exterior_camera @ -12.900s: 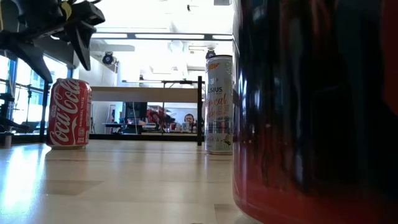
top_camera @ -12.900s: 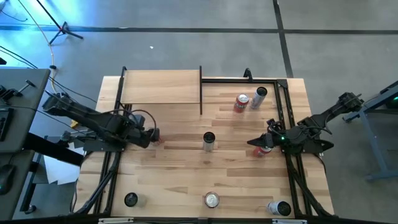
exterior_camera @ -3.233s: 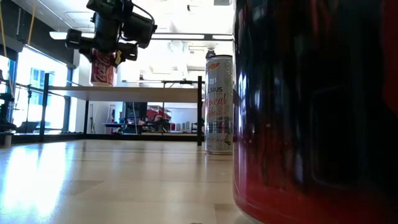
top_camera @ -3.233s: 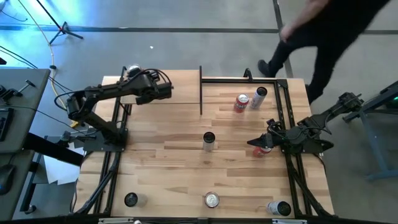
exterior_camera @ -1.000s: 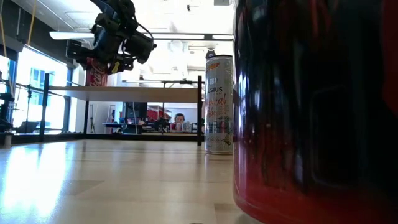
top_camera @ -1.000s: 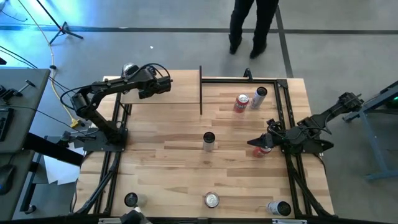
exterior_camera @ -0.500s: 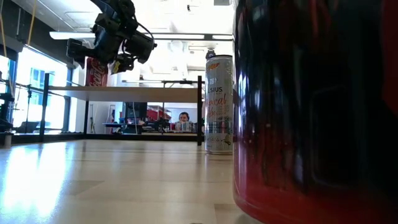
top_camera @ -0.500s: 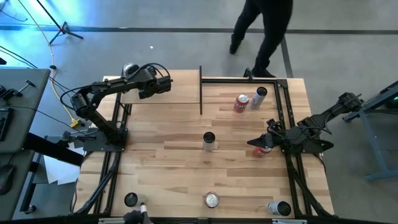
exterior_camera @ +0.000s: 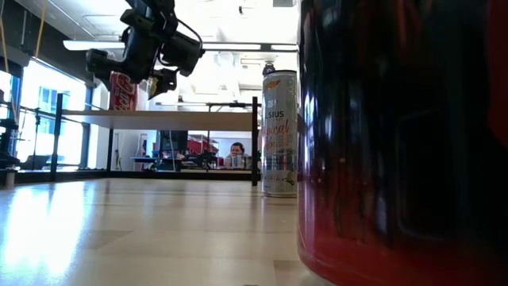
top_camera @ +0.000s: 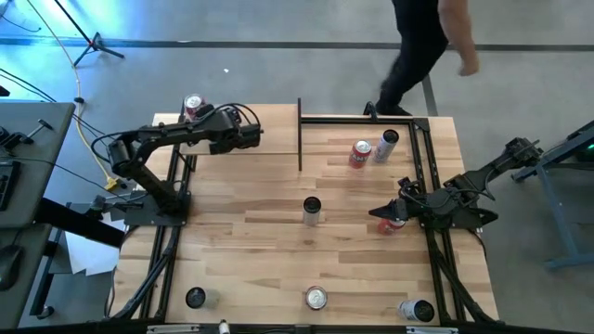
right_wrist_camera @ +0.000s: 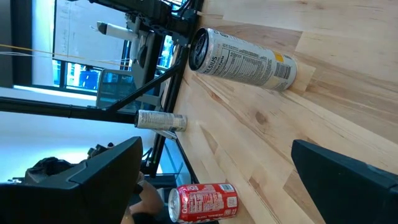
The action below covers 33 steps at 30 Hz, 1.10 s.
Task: Place canned beverage on shelf
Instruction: Adjust the shelf on the table
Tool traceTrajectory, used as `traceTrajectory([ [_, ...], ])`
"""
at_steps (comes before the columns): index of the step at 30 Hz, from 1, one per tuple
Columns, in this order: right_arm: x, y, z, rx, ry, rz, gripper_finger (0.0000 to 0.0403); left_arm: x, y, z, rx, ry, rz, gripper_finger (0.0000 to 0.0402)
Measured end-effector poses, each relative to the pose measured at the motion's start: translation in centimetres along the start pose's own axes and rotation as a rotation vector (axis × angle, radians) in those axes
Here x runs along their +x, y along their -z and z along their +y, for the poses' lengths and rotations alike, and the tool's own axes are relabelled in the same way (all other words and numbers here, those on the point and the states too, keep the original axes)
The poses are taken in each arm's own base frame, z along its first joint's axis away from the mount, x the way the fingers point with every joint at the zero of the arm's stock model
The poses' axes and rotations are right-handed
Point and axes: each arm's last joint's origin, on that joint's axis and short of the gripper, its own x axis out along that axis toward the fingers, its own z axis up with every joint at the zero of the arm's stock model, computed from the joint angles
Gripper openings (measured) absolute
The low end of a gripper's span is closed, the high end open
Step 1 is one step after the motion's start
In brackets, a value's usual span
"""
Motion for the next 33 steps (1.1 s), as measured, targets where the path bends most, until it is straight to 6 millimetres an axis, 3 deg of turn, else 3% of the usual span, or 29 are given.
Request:
traceTrajectory([
  [11, 0.0, 0.0, 0.0, 0.000, 0.000, 0.000, 0.0400, -3.2, 2.1, 1.6, 0.139, -0.071, 0.392, 0.0400],
  [18, 0.0, 0.0, 0.0, 0.000, 0.000, 0.000, 0.0400, -8.4, 2.6, 3.0, 0.203, 0.051, 0.615, 0.0400],
  [22, 0.0, 0.0, 0.0, -0.002, 0.004, 0.001, 0.0400, -11.0, 2.2, 3.4, 0.113, 0.175, 0.572, 0.0400],
  [26, 0.0, 0.0, 0.0, -0.002, 0.004, 0.001, 0.0400, -11.4, 1.7, 4.0, 0.032, 0.202, 0.540, 0.0400],
  [33, 0.0, 0.0, -0.1, -0.003, 0.006, 0.001, 0.0400, -11.6, 2.2, 4.2, 0.116, 0.168, 0.632, 0.0400],
])
